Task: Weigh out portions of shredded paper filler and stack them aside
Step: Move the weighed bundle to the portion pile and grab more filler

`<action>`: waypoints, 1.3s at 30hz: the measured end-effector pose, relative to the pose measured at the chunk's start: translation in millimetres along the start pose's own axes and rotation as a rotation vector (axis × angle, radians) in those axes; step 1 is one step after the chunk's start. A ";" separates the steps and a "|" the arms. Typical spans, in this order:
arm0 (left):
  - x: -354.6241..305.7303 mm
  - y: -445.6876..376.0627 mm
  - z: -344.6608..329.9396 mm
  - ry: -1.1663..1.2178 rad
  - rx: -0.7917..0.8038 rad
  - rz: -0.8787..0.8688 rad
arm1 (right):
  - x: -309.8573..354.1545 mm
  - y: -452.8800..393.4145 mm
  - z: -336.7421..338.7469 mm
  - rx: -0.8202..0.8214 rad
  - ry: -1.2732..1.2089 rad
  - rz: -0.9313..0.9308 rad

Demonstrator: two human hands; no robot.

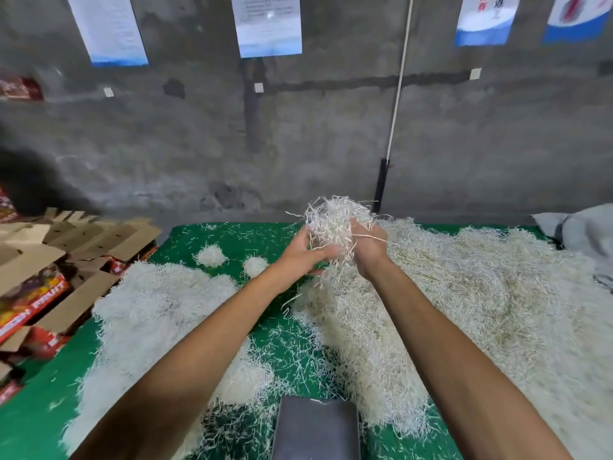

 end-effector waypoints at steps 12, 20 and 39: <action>107.1 75.1 -6.7 0.664 -0.008 0.439 | -64.1 103.0 1.0 0.529 0.690 0.302; 168.0 97.0 4.8 0.711 -0.116 0.608 | -115.7 160.8 34.8 0.491 0.370 0.074; 301.9 146.7 -10.0 0.014 -0.010 0.663 | -211.2 209.4 77.0 0.695 1.229 -0.013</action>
Point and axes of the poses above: each hand's wrist, its own y-axis away from the middle knuckle, its own z-axis out of the back of the hand, x = y × z, the point moved 5 cm from there along -y, towards the middle knuckle, and after that the axes turned 11 degrees about z, right-handed, at the moved point
